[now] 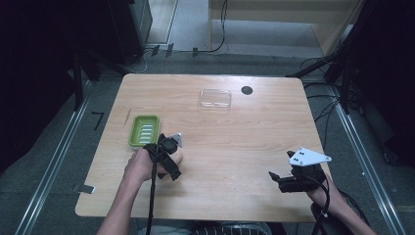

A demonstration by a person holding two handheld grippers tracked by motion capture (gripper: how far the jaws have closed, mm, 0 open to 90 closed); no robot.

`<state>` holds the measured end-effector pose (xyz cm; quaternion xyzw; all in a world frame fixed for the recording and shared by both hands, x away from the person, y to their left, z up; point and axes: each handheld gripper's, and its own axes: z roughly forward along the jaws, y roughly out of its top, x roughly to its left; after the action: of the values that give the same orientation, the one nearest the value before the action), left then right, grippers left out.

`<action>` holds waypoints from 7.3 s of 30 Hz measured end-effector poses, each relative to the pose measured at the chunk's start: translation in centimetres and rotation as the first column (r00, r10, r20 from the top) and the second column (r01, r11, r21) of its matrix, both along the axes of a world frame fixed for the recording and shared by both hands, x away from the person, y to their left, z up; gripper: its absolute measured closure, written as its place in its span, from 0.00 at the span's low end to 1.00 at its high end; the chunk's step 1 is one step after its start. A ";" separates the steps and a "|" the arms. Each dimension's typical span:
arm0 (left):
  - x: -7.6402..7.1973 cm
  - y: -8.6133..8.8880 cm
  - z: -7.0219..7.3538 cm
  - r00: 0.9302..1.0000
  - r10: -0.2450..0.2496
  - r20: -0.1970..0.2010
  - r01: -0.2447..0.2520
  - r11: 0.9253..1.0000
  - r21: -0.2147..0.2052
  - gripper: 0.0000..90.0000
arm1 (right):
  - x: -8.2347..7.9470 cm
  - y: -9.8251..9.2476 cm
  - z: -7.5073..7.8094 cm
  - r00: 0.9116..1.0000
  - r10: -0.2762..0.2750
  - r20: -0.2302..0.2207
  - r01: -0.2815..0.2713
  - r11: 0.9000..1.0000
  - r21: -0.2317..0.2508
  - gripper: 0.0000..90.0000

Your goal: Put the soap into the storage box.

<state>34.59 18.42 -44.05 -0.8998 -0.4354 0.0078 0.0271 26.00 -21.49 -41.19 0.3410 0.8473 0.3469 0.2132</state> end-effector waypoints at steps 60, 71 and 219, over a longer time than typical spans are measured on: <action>2.0 -0.4 -1.2 0.996 0.054 0.075 -0.053 0.998 -0.021 0.37 | 0.0 -0.1 0.0 1.000 -0.002 0.001 0.002 1.000 0.006 0.15; 1.9 -0.4 -0.7 0.995 0.048 0.084 -0.046 0.999 -0.025 0.37 | 0.0 -0.2 0.0 1.000 0.000 0.003 0.000 1.000 0.006 0.15; 8.7 9.8 1.9 0.812 0.463 0.354 -0.414 0.886 -0.209 0.37 | 0.1 0.0 0.0 1.000 -0.002 -0.004 0.002 1.000 0.009 0.15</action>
<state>43.31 28.26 -42.17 -0.7575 -0.6264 -0.1409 -0.1185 26.14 -21.52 -41.19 0.3435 0.8457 0.3499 0.2105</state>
